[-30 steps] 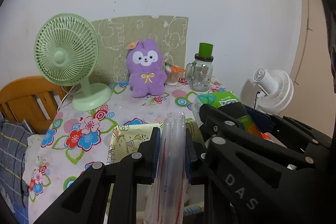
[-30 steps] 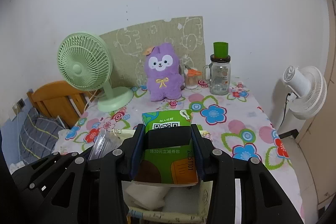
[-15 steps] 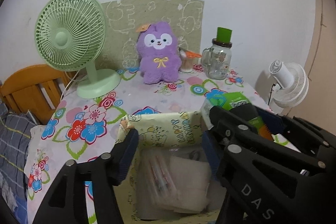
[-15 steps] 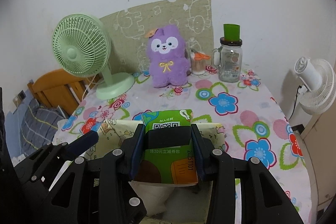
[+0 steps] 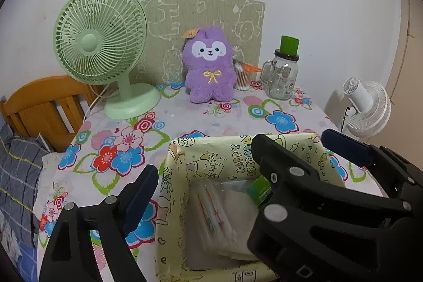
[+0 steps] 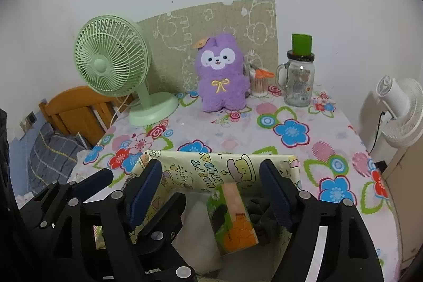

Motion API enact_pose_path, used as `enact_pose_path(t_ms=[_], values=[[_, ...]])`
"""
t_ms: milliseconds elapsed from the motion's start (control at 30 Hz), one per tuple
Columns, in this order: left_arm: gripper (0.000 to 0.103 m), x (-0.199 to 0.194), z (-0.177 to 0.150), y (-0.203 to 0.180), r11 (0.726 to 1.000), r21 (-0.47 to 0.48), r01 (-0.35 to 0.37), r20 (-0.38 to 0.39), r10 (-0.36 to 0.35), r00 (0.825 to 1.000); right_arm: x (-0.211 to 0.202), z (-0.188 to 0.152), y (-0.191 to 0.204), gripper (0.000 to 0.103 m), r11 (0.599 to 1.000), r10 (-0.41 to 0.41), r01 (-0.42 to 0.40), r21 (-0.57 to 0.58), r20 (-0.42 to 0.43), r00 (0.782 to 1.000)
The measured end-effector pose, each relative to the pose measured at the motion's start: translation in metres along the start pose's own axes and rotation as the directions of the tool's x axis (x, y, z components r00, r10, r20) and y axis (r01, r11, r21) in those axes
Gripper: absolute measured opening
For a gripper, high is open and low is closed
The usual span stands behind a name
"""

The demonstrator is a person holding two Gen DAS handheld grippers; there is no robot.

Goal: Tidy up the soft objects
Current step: 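Open the right tool to drop the green packet into the box, then move both open tools back out of the box toward the loose items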

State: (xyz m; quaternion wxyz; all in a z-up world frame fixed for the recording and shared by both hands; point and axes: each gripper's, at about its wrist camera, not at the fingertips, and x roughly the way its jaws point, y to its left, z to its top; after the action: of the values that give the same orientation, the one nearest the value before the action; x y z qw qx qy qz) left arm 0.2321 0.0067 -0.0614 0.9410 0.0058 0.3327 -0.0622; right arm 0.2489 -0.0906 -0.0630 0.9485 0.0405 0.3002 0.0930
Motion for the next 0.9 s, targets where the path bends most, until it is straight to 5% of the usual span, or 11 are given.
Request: enact_pose_path(t_ms=[267,900], values=[[0.089,-0.025,-0.001,-0.004,1.000,0.005,-0.002,0.040,0.002,0.999,-0.030,0.000,0.004,0.096,0.998,-0.067,0.067,-0.008,0.062,0.996],[0.103,-0.098,-0.016,-0.019,1.000,0.012,-0.009,0.146,0.008,0.989,-0.112,-0.013,0.013,0.098,0.996,-0.084,0.087,-0.014,0.157,0.984]])
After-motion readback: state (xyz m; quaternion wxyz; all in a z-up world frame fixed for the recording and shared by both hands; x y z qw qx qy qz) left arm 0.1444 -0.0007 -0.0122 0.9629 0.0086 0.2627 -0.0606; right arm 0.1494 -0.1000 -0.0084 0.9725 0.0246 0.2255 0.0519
